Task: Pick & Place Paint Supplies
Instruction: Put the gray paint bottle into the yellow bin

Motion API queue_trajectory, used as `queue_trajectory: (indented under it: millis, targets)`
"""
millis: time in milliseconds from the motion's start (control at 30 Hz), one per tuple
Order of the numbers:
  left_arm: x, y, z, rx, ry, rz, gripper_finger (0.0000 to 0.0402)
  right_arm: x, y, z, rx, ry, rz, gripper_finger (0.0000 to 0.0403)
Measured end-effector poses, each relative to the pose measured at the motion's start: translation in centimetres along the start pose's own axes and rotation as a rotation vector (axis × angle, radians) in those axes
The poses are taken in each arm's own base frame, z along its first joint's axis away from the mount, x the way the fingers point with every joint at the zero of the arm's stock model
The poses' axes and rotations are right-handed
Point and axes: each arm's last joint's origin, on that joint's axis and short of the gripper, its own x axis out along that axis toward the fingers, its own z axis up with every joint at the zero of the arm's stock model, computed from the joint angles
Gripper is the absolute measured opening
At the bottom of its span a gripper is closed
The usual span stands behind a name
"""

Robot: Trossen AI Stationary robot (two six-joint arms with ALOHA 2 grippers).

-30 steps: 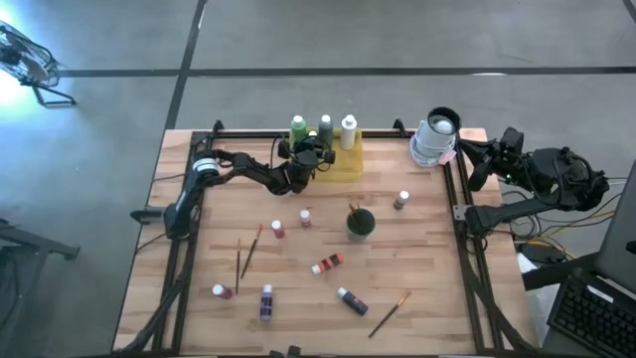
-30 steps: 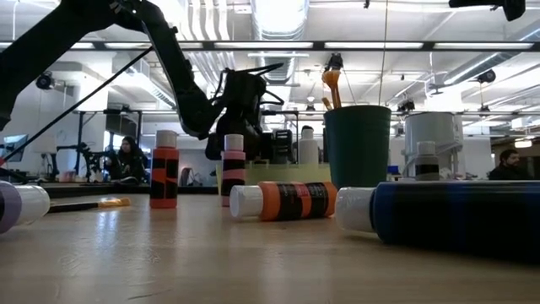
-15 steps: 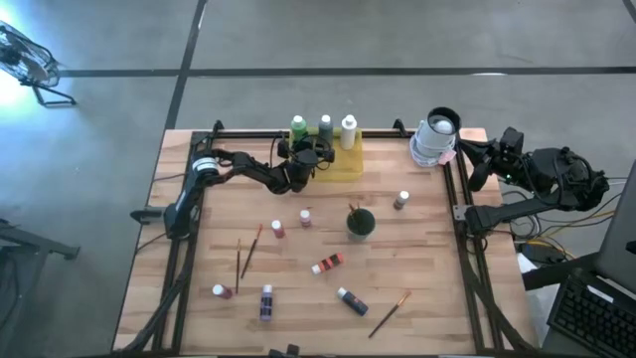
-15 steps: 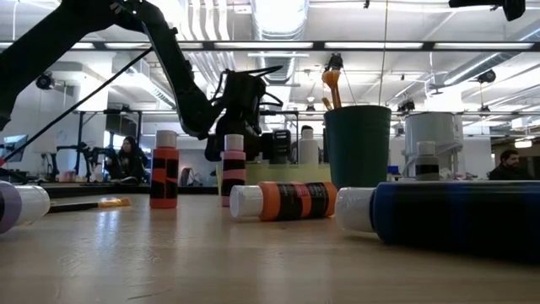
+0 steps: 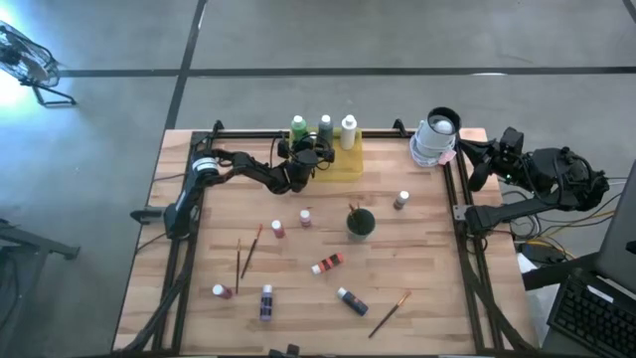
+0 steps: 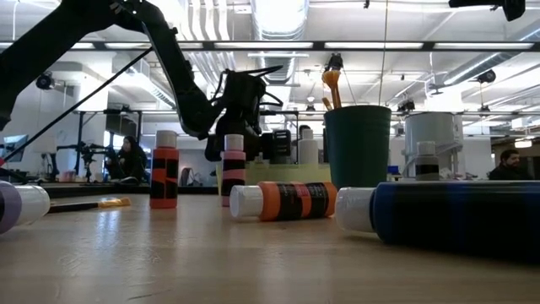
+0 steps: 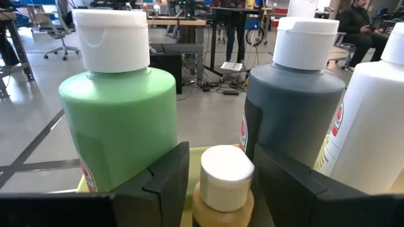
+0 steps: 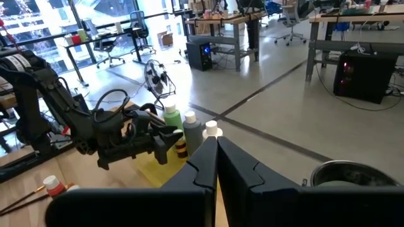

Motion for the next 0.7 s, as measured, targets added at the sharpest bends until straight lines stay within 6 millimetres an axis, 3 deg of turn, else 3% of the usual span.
queue_trajectory:
  millis: [367,500,700]
  targets:
    - [-0.8,-0.5,0.8,0.072,-0.007,-0.025,0.0186,0.0,0.0,0.0,0.001,-0.001,0.000,0.0008]
    - [-2.7,-1.3,4.8,0.131,-0.066,-0.070,0.0186,0.0,0.0,0.0,0.003,-0.002,0.001,0.0008]
    - [-6.4,-0.3,13.5,0.208,-0.120,-0.288,0.0186,0.0,0.2,0.6,0.021,-0.044,0.016,0.0008]
